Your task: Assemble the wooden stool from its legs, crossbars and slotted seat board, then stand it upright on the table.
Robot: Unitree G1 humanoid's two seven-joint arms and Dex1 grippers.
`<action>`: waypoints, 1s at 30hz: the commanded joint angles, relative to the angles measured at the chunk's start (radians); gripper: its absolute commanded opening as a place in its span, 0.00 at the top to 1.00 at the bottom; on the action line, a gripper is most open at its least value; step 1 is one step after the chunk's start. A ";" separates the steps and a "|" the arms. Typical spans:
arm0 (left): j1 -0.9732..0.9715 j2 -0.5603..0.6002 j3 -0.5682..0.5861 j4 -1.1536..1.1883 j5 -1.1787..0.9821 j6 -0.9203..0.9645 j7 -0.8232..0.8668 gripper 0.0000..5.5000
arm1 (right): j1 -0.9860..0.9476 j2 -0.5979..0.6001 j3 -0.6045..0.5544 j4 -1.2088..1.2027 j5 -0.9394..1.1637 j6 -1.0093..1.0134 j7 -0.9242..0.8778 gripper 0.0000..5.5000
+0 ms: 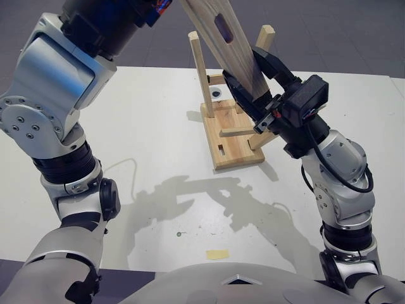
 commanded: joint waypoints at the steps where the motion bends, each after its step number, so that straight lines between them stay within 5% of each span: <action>1: -0.002 0.022 -0.001 0.004 0.015 -0.009 0.003 0.55 | 0.003 0.021 -0.012 -0.005 -0.013 0.001 -0.022 0.63; 7: 0.006 0.039 -0.007 -0.002 0.057 -0.004 -0.019 0.75 | -0.001 0.036 -0.007 -0.009 -0.018 0.008 -0.034 0.63; 12: 0.002 0.047 -0.004 0.000 0.108 -0.012 -0.048 0.81 | 0.003 0.052 -0.011 -0.007 0.000 0.031 -0.039 0.63; 19: 0.009 0.045 0.031 0.039 0.239 -0.076 -0.057 0.81 | -0.119 0.175 -0.201 0.026 0.260 0.197 -0.186 0.37; 25: 0.092 0.067 0.018 0.028 0.370 -0.106 -0.067 0.81 | -0.437 0.083 -0.574 0.206 0.619 0.279 -0.353 0.17; 30: 0.164 0.085 0.001 0.025 0.469 -0.125 -0.059 0.81 | -0.467 0.070 -0.650 0.245 0.742 0.292 -0.450 0.02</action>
